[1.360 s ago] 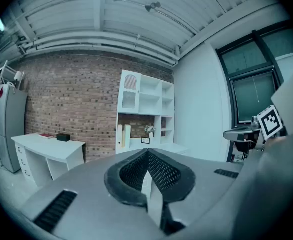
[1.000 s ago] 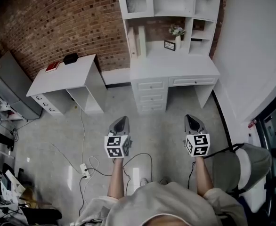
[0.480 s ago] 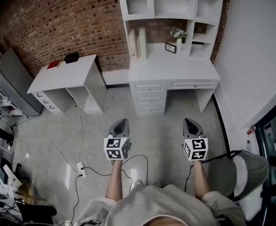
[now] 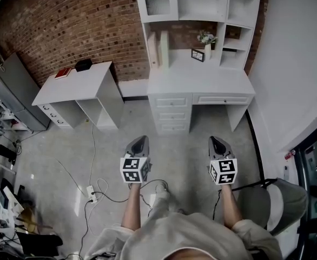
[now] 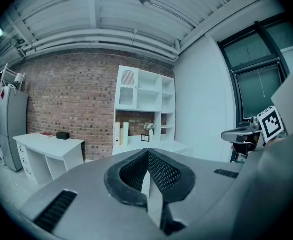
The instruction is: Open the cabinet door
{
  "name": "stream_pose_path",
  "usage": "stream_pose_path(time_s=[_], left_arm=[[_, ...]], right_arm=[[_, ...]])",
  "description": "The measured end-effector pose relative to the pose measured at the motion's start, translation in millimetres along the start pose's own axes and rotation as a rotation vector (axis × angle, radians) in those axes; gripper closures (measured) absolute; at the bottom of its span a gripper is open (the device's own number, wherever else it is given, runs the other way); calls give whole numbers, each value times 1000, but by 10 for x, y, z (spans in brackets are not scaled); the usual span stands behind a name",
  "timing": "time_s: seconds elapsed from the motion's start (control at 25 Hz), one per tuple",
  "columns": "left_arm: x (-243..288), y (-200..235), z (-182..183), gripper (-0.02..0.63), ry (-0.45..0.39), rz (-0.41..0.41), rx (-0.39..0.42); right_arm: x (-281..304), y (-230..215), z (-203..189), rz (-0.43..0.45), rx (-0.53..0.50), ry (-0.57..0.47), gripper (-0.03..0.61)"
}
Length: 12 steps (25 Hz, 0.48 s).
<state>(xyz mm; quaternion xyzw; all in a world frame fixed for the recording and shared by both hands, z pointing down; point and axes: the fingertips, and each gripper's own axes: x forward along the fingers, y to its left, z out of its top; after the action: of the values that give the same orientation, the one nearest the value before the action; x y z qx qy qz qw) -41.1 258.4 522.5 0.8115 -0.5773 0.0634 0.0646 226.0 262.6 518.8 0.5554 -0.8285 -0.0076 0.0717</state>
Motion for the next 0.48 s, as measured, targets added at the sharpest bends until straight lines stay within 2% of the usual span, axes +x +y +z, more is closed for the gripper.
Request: stream_pose_path(time_s=[0.28,0.48], left_arm=[[481,108,13,588,5,-18,-6],[1023,277,44,588,10,-41,-16]], right_arm=[[394,-176,-17,-12,-1,1,565],[861,-340,-38,-25,-4,17,565]])
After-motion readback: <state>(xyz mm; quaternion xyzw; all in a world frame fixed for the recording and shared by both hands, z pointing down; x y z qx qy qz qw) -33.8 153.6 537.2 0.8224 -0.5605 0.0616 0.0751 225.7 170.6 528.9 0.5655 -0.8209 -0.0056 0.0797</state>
